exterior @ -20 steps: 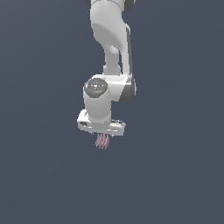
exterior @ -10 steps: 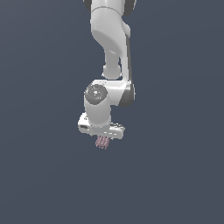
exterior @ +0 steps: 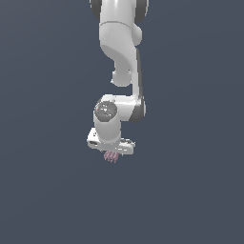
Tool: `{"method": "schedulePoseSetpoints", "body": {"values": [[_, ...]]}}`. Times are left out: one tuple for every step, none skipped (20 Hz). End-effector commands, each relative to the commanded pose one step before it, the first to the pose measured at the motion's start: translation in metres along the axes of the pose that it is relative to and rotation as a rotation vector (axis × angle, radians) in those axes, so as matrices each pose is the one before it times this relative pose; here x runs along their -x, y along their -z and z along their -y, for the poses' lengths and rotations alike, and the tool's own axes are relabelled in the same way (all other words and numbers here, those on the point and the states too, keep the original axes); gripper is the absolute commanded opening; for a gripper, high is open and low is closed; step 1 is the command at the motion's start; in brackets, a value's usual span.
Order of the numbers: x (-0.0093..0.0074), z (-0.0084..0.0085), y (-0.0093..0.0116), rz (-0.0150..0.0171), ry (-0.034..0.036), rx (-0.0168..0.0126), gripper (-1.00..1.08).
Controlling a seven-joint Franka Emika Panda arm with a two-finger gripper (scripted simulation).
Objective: Pick up the object and move it to a goal position.
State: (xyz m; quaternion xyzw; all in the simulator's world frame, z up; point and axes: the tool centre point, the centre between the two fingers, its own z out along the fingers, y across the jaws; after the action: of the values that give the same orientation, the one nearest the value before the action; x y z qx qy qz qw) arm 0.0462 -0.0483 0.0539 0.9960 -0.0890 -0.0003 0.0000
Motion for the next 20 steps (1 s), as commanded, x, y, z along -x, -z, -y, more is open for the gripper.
{"method": "schedulePoseSetpoints", "body": {"values": [[-0.00003, -0.00014, -0.00996, -0.00062, -0.00057, -0.00015, 1.00], [-0.00016, 0.00006, -0.00232, 0.00000, 0.00000, 0.00000, 1.00], [-0.00027, 0.00005, -0.00153, 0.00000, 0.00000, 0.00000, 1.00], [-0.00037, 0.00004, -0.00074, 0.00000, 0.00000, 0.00000, 1.00], [-0.00040, 0.00003, -0.00005, 0.00000, 0.00000, 0.00000, 1.00], [-0.00016, 0.00001, 0.00011, 0.00000, 0.00000, 0.00000, 1.00], [0.00000, 0.00000, 0.00000, 0.00000, 0.00000, 0.00000, -1.00], [0.00000, 0.00000, 0.00000, 0.00000, 0.00000, 0.00000, -1.00], [0.00000, 0.00000, 0.00000, 0.00000, 0.00000, 0.00000, -1.00], [0.00000, 0.00000, 0.00000, 0.00000, 0.00000, 0.00000, -1.00], [0.00000, 0.00000, 0.00000, 0.00000, 0.00000, 0.00000, -1.00], [0.00000, 0.00000, 0.00000, 0.00000, 0.00000, 0.00000, -1.00], [0.00000, 0.00000, 0.00000, 0.00000, 0.00000, 0.00000, -1.00], [0.00000, 0.00000, 0.00000, 0.00000, 0.00000, 0.00000, -1.00], [0.00000, 0.00000, 0.00000, 0.00000, 0.00000, 0.00000, -1.00], [0.00000, 0.00000, 0.00000, 0.00000, 0.00000, 0.00000, -1.00], [-0.00005, 0.00058, 0.00021, -0.00032, 0.00073, -0.00028, -1.00], [0.00015, 0.00027, 0.00011, 0.00000, 0.00000, 0.00000, -1.00], [0.00045, 0.00080, 0.00034, 0.00000, 0.00000, 0.00000, -1.00], [0.00076, 0.00133, 0.00057, 0.00000, 0.00000, 0.00000, -1.00]]}}
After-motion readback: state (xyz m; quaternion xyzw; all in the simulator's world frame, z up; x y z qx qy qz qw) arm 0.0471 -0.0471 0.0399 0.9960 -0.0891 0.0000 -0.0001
